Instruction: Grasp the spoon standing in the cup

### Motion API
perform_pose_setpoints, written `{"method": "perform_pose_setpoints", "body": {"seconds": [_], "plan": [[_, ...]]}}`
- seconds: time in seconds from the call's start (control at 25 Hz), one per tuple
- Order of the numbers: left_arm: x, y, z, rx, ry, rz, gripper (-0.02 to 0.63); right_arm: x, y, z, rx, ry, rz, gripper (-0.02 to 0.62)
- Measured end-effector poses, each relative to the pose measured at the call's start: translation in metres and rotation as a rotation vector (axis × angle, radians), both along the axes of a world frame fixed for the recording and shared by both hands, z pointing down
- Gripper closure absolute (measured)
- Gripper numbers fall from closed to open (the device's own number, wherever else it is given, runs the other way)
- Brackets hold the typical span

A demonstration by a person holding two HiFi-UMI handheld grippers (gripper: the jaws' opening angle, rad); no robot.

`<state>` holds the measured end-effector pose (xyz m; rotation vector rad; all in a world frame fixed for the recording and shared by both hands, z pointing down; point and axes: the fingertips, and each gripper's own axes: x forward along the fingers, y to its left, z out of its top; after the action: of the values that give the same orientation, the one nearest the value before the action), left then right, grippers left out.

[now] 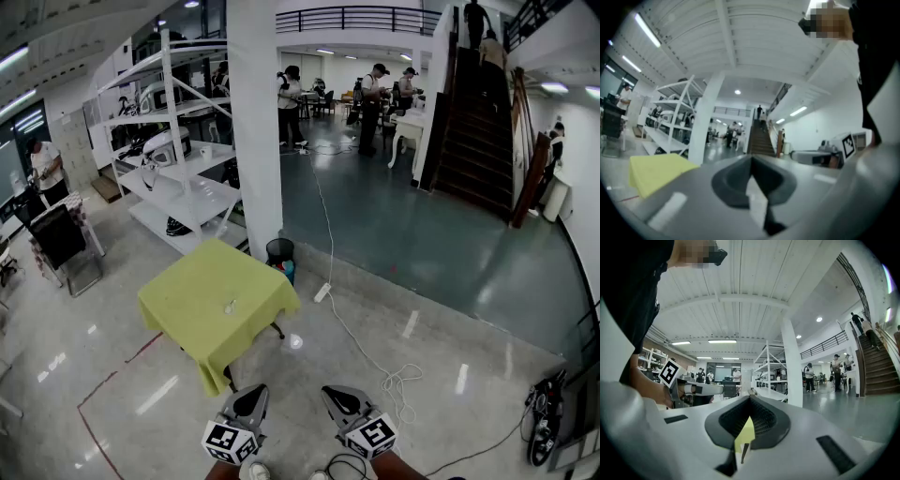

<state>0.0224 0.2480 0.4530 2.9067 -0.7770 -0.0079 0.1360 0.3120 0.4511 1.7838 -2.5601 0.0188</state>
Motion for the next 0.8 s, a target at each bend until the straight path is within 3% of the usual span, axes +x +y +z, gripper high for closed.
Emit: {"method": "perform_pose_setpoints", "body": {"seconds": [0.24,0.36,0.44,0.8], "plan": [[0.002,0.001,-0.011,0.071,-0.035,0.010,0.599,-0.010,-0.013,-0.017,0.044,0.070,-0.034,0.589],[-0.009,-0.006,-0.013,0.145,-0.114,-0.022,0.600,-0.024,-0.024,-0.026,0.059,0.073,-0.048,0.589],[-0.013,-0.009,-0.014,0.172,-0.142,-0.022,0.598,-0.032,-0.030,-0.031,0.066,0.061,-0.045,0.589],[-0.033,-0.038,-0.013,0.169,-0.107,0.001,0.599,-0.050,-0.075,-0.022,0.042,-0.090,0.061,0.589]]}}
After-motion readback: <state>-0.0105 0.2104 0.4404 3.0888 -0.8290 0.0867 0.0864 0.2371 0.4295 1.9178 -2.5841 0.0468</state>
